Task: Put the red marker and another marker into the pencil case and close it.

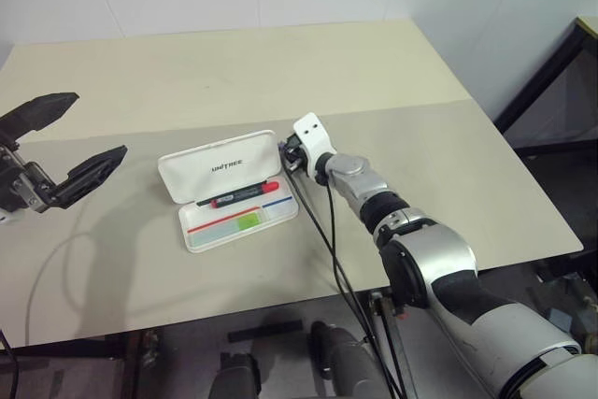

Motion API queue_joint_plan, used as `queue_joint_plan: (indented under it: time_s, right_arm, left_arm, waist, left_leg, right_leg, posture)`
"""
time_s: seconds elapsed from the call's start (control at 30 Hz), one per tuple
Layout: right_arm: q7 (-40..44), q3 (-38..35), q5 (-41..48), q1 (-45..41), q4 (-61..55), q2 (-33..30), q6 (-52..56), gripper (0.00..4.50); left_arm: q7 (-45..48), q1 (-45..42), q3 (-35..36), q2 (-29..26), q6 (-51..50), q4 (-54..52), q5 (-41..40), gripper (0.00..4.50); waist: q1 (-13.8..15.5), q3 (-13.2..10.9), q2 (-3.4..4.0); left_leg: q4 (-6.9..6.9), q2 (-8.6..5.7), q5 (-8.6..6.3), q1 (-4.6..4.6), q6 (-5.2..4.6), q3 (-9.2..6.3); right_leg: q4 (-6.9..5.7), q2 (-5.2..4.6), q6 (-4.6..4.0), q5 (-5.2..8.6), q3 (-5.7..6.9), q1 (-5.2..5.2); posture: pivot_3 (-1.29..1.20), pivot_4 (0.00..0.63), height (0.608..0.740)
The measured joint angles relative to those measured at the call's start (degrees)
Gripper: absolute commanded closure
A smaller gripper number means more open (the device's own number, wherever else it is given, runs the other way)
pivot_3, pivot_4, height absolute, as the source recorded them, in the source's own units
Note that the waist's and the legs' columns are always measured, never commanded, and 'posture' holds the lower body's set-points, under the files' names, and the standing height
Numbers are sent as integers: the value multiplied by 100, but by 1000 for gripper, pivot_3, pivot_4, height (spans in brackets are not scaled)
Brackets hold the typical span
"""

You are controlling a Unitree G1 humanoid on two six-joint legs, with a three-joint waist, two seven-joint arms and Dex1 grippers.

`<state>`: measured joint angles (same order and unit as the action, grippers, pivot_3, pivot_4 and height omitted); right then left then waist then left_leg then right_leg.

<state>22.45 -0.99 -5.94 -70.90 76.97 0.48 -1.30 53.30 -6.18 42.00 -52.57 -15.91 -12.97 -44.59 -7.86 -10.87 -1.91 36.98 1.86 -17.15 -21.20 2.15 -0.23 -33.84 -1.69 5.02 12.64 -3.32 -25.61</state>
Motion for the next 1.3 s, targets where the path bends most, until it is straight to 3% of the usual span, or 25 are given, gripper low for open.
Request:
queue_joint_plan:
  time_s: [0.57, 0.77, 0.97, 1.3]
  right_arm:
    - [66, -375, 233, -35, -238, -714, -502, 4162]
    - [605, -325, 298, -28, -845, -981, -605, 4162]
    - [1898, -116, 609, 325, -2633, -1372, -50, 4162]
    - [4214, 775, 1713, 1362, -6447, -2251, 2311, 4162]
  left_arm:
    - [445, -1005, -764, -151, -225, 529, -17, 0]
    - [644, -1248, -1103, 7, -225, 695, -20, 0]
    - [852, -1139, -1159, 99, -285, 612, -143, 0]
    - [1014, -171, -1124, 438, -247, -13, -153, 0]
  waist:
    - [0, 0, 0]
    - [7, -2, 3]
    - [36, -2, 3]
    - [232, -4, 6]
  left_leg:
    - [0, -2, -1, -1, 1, 5]
    - [-1, -1, -1, -3, 1, 7]
    - [-1, 0, -2, -4, 3, 6]
    - [7, 5, -3, 3, 3, 10]
  right_leg:
    - [-2, 0, 2, -1, -5, -1]
    - [-3, 2, 2, -1, -5, -7]
    - [-4, 1, 4, 0, -6, -7]
    - [-13, 5, -1, 3, -4, -8]
  posture:
    - [0, 150, 740]
    - [0, 150, 740]
    - [0, 150, 740]
    - [0, 150, 740]
